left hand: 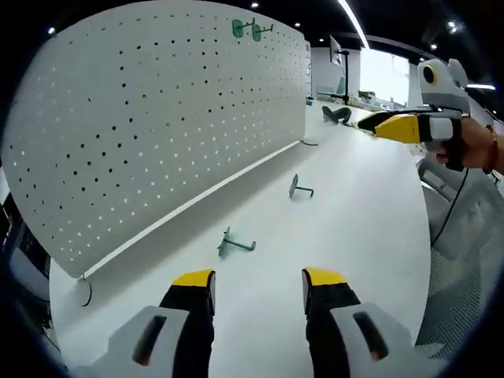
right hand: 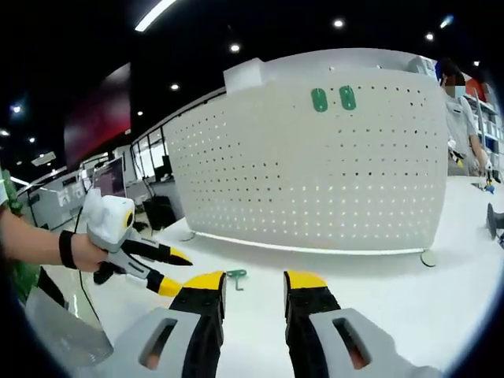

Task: Insert the hook assembly into the mounting plate slot until the hook locks in place.

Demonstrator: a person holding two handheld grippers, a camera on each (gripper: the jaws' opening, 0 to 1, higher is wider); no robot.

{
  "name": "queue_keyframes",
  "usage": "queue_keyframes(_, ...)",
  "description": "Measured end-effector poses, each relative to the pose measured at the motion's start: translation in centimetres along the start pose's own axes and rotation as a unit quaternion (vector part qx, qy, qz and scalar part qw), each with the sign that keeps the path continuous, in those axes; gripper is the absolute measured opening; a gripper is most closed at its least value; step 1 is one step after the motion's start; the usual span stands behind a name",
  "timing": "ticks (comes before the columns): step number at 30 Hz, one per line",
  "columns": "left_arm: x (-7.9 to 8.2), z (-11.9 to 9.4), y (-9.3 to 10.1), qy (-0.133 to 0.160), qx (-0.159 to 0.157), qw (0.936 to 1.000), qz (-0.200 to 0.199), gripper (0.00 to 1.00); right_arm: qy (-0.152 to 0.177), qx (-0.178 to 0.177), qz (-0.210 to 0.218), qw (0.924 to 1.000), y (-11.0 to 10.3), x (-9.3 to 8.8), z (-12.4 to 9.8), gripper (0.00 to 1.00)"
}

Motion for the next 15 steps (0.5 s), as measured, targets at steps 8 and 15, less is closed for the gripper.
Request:
queue_keyframes(8, -0.3, 1.5, -1.1, -0.016, 0.004, 0.9998, 0.011, 0.39, -0.009, 0.003, 0.008, 0.9999, -0.2, -1.2, 0.2, 0.28)
queue_keyframes(15, -0.1, 2.7, -1.8, -0.020, 0.003, 0.9995, 0.025, 0.37, -0.012, 0.000, 0.023, 0.9997, 0.1, -1.9, 0.0, 0.28)
Point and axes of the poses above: the point that each gripper's makers call its tool centre point, and the gripper's own axes: z roughly forward along the fingers, y roughly to its right, x roughly out of its top, the point moved 6 cm from there along -z, roughly backward along the fingers, and after that the axes turned 2 degrees about x, right-handed, at the moved point
